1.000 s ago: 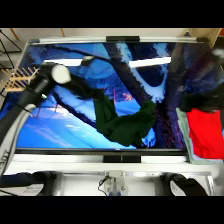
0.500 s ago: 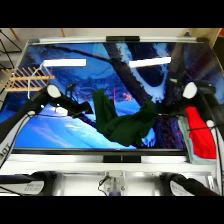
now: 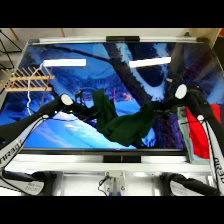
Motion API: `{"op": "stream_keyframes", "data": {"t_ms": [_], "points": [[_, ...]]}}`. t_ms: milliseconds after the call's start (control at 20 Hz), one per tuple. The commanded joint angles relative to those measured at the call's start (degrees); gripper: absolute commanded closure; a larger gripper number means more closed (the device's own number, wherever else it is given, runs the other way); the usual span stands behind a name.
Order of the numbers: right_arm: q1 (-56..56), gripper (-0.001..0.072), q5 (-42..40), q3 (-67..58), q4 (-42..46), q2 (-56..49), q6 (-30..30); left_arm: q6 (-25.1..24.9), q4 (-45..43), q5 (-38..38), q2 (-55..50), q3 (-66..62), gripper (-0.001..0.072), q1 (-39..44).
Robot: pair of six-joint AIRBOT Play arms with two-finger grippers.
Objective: Fold the shirts.
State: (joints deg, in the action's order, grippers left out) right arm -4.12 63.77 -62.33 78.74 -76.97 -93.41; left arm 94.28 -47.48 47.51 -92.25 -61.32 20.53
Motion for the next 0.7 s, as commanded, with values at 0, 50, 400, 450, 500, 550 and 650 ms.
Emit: {"op": "stream_keyframes", "data": {"t_ms": [0,50,400,450,500,550,650], "points": [[0.0,0.0044,-6.01,0.02,-2.56,-0.85,-0.96,-0.09,1.05,-2.95,-0.31,0.09,0.0424,0.57],[0.02,0.0044,-6.8,0.02,-2.67,-1.62,-1.46,-0.11,1.03,-2.95,-0.28,0.07,0.0571,0.55],[0.0,0.0438,-11.34,0.0,-4.9,-8.81,-1.81,-2.1,0.92,-2.97,0.85,-0.48,0.0673,0.55],[0.02,0.0625,-12.11,-0.09,-5.09,-8.15,-2.25,-4.02,0.83,-3.02,1.33,-0.87,0.0674,0.55],[0.02,0.0642,-12.66,-0.7,-4.92,-6.97,-1.6,-6.95,0.76,-3.17,2.19,-1.51,0.0675,0.52],[0.02,0.0642,-12.76,-1.7,-4.61,-5.31,0.24,-9.94,0.7,-3.08,3.67,-2.67,0.0676,0.26],[0.02,0.0642,-12.59,-5.22,-3.28,0.11,4.81,-10.71,-2.05,-2.56,8.31,-6.29,0.0677,-1.03]]}}
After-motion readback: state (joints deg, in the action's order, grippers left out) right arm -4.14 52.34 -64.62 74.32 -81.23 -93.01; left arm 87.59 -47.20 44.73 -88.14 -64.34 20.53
